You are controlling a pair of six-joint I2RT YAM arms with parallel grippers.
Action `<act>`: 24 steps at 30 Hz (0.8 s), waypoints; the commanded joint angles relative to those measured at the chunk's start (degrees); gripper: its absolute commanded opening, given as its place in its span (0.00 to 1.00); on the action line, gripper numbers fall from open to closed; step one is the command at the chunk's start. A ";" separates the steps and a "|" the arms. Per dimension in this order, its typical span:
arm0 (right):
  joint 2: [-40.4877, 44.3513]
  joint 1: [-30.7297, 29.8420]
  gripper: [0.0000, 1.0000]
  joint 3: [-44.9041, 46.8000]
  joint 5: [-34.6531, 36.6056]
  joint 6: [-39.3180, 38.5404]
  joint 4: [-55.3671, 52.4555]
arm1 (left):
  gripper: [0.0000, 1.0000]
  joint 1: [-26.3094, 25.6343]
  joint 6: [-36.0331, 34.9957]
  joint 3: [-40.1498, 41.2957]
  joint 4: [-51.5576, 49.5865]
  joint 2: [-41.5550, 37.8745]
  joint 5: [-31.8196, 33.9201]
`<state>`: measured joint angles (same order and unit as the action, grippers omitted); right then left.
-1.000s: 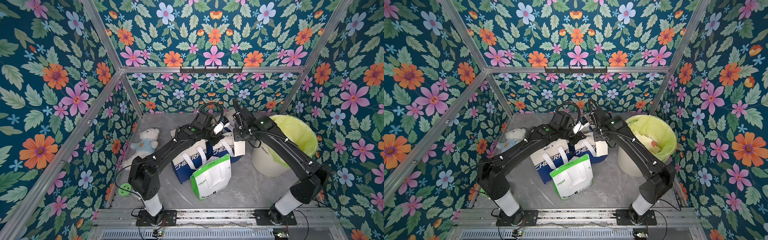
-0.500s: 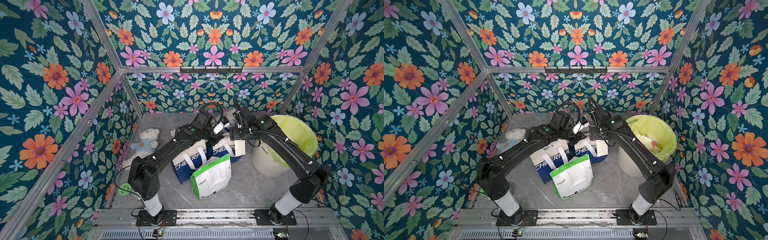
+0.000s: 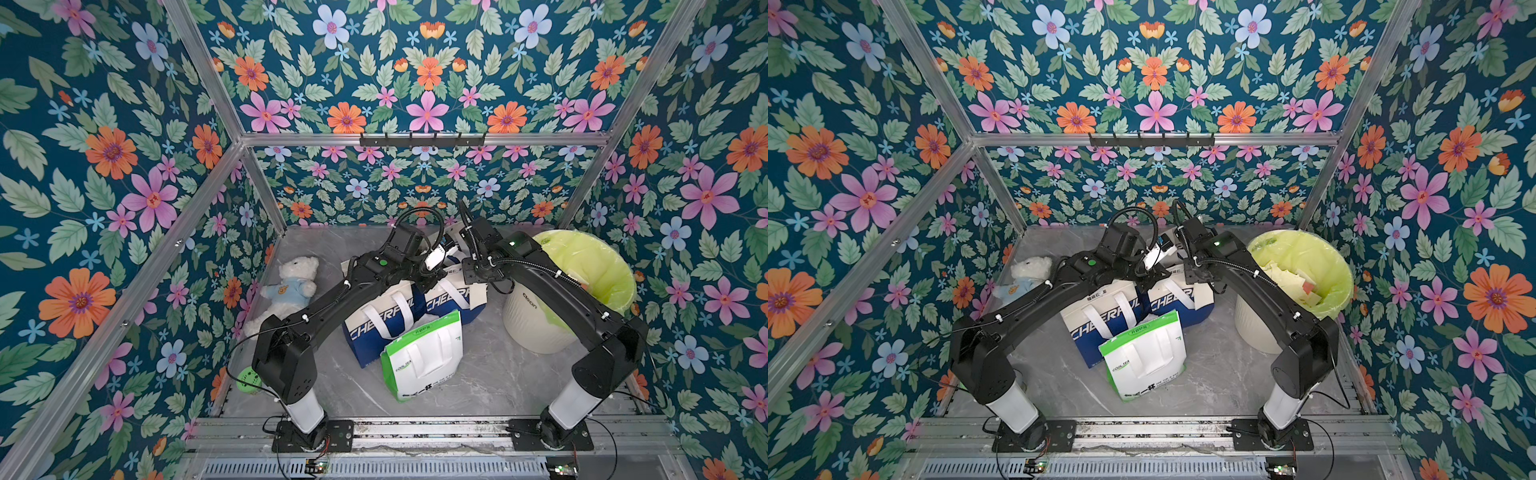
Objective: Shred takeout receipts and throw away
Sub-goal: Tear off the takeout receipt from the takeout bag.
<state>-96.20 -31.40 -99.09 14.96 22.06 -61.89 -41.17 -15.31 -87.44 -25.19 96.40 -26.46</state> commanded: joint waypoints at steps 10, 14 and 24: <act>0.63 2.20 0.37 -1.21 -0.84 -1.59 3.31 | 0.00 0.03 -1.06 0.60 -3.90 -0.34 -1.22; 2.64 2.23 0.44 -1.21 -2.36 -1.62 4.17 | 0.00 0.01 -1.14 0.73 -4.08 -0.41 -1.14; 1.77 2.46 0.44 -2.95 -3.27 -1.73 4.15 | 0.00 0.03 -1.04 0.82 -4.10 -0.60 -1.05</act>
<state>-94.08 -29.02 -101.45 11.99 20.64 -58.76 -41.15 -15.33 -86.72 -25.19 95.88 -26.63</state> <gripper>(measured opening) 0.436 0.070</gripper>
